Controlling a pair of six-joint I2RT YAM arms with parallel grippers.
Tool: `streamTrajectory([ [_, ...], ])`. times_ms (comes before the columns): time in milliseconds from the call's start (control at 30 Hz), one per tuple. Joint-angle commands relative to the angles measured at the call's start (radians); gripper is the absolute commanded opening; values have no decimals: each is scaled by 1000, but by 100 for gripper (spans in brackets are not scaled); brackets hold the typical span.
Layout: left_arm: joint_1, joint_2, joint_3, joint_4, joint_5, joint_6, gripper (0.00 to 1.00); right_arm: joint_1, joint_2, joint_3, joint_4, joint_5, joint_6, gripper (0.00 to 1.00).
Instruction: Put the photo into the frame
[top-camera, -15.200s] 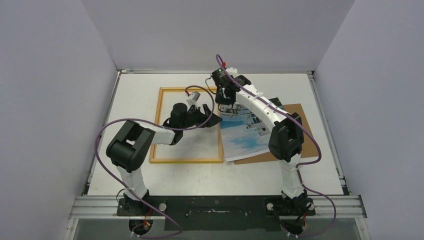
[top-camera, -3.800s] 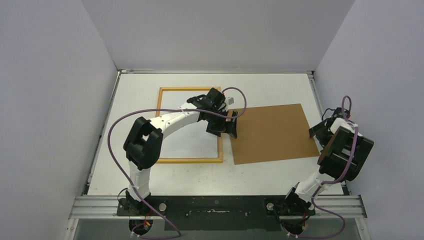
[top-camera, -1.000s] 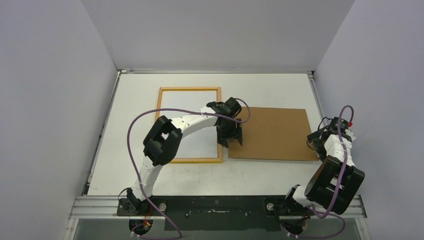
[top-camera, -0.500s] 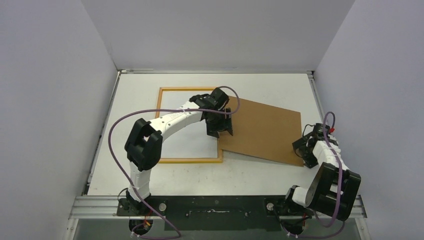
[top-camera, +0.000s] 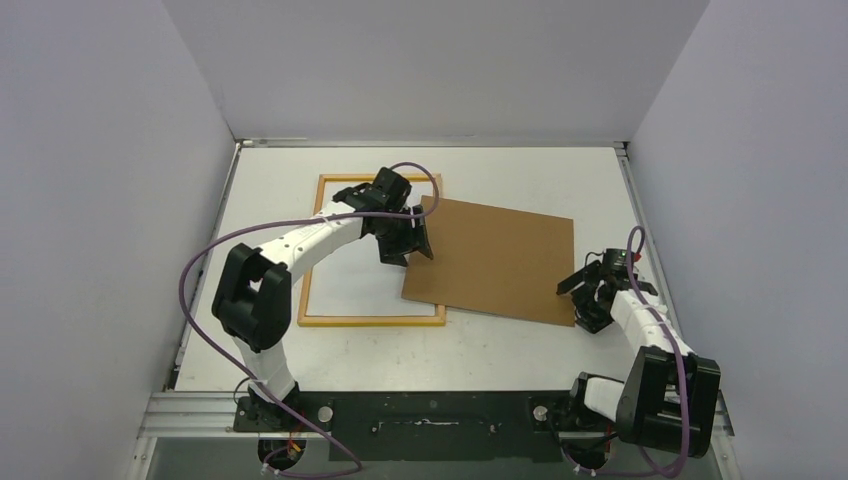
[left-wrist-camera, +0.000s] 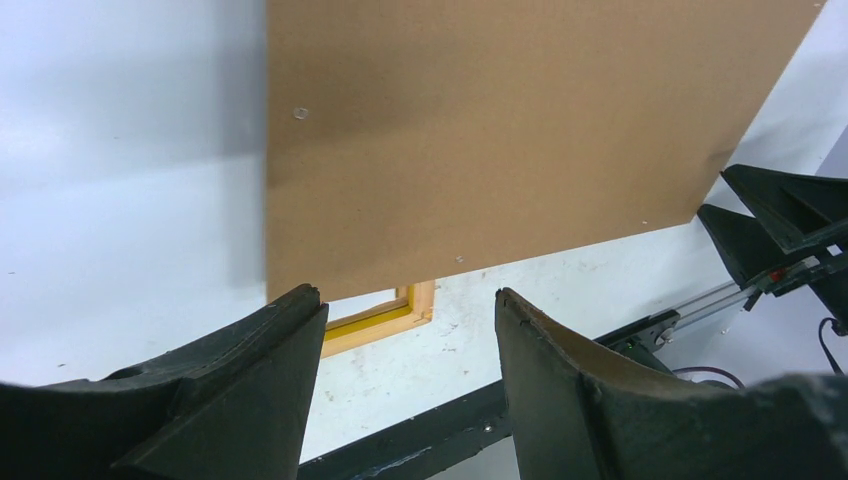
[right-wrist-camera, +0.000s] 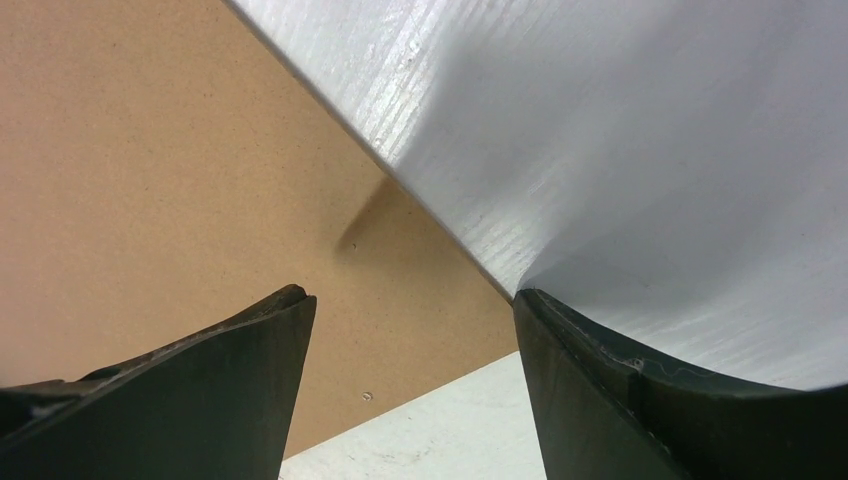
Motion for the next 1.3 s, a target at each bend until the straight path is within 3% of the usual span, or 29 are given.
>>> streamTrajectory([
  [0, 39, -52, -26, 34, 6, 61, 60, 7, -42, -17, -18, -12, -1, 74],
  [300, 62, -13, -105, 54, -1, 98, 67, 8, -125, 52, -140, 85, -169, 75],
  [467, 66, 27, -130, 114, 78, 145, 67, 8, -136, 55, -153, 93, -200, 75],
  [900, 84, 58, -197, 168, 178, 140, 66, 8, -119, 29, -138, 83, -205, 75],
  [1267, 85, 72, -228, 231, 294, 92, 57, 8, -116, 27, -148, 108, -221, 75],
])
